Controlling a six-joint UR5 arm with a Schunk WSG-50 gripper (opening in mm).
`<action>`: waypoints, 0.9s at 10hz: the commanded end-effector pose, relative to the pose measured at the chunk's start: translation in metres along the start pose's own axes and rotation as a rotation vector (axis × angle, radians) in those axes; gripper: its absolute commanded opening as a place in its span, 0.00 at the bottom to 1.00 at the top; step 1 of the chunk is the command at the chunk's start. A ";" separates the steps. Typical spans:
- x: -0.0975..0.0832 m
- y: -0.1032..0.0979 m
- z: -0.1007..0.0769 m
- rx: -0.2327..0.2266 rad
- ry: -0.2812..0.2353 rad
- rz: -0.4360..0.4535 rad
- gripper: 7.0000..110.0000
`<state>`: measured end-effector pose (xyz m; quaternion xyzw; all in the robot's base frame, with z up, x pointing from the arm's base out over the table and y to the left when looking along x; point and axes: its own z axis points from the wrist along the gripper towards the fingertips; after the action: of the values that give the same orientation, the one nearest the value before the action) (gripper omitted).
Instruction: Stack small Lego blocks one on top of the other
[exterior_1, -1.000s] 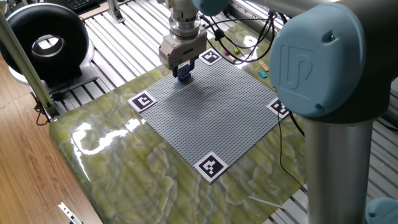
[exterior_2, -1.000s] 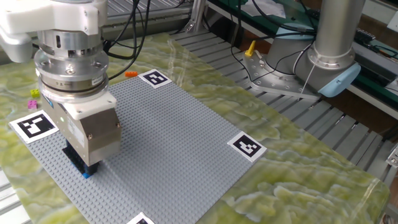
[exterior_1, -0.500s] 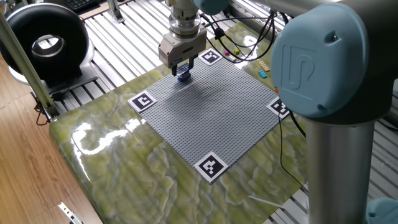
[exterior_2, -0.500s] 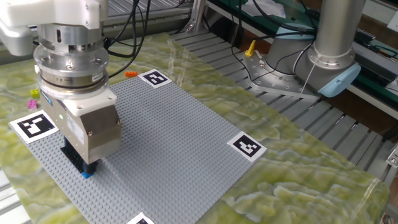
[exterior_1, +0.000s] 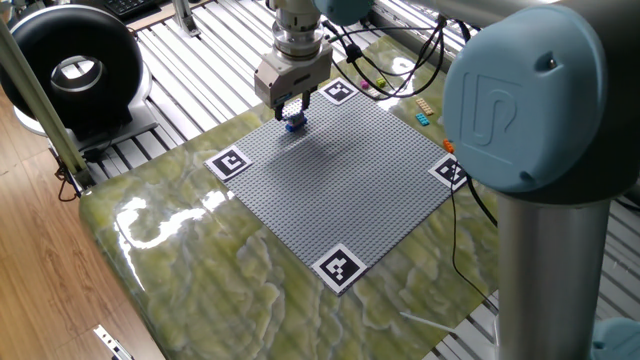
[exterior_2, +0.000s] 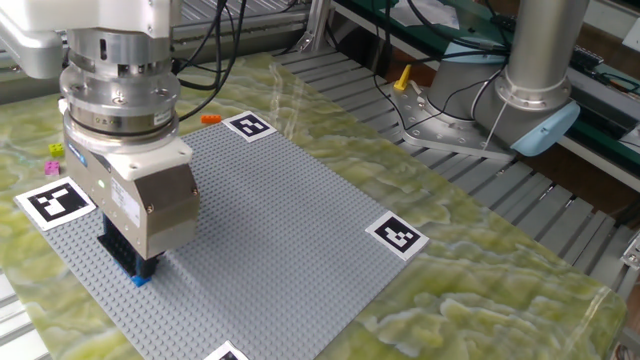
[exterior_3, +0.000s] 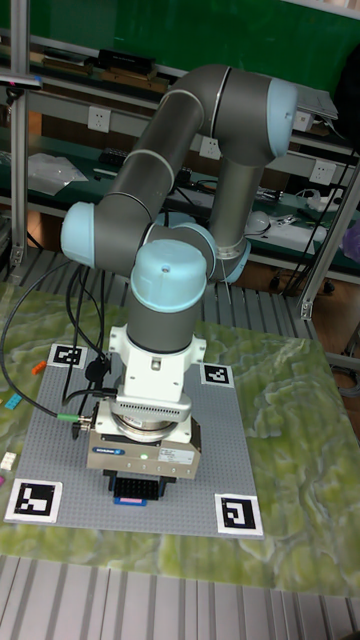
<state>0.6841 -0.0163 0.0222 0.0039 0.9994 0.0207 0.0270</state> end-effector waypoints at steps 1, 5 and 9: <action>-0.001 -0.001 0.003 -0.006 -0.013 -0.006 0.00; 0.002 -0.002 0.006 0.008 -0.005 -0.010 0.00; 0.001 -0.002 0.011 0.008 -0.011 -0.012 0.00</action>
<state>0.6824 -0.0190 0.0137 -0.0044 0.9995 0.0128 0.0303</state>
